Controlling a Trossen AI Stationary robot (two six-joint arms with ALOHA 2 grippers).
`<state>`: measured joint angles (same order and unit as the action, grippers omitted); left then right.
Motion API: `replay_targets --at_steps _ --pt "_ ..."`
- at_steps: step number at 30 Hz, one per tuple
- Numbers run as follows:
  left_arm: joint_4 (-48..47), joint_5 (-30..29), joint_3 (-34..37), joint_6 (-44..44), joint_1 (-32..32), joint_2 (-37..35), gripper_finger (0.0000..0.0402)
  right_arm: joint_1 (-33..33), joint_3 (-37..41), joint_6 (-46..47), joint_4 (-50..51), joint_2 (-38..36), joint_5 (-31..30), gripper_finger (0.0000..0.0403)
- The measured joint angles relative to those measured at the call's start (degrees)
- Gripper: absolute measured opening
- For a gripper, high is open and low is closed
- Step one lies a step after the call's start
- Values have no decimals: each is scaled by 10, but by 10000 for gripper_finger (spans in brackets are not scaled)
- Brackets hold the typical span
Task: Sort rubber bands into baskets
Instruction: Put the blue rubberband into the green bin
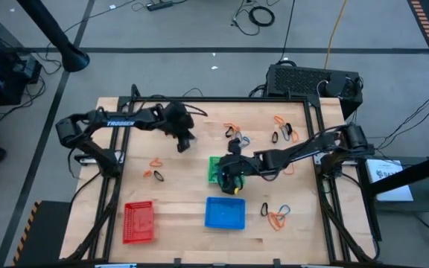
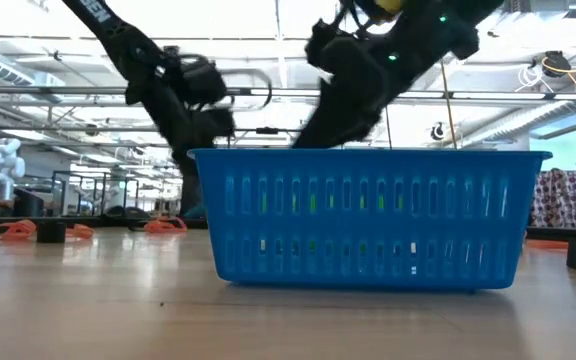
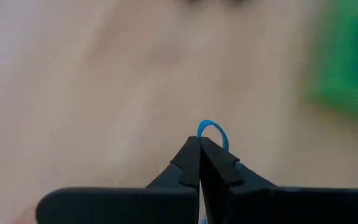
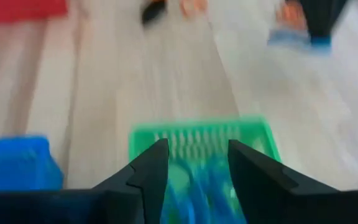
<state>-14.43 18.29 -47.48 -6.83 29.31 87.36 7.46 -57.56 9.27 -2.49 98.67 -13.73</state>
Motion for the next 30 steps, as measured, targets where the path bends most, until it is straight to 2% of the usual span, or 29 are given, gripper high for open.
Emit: replay_targets --at_steps 2,4,9,14,25,30 --pt "25 48 0 0 -26 -5 3 0 0 -32 -47 16 0 160" --pt "41 66 0 0 -55 -10 2 0 0 -55 -85 28 -2 160" --pt "88 70 0 0 -127 -12 2 0 0 -82 -136 41 -72 160" --pt "110 54 0 -1 -176 -11 2 0 0 -81 -131 42 -91 160" --pt "130 37 0 -1 -207 -12 2 0 0 -83 -131 42 -87 159" --pt "130 36 0 -1 -207 -11 2 0 0 -89 -131 42 -85 129"
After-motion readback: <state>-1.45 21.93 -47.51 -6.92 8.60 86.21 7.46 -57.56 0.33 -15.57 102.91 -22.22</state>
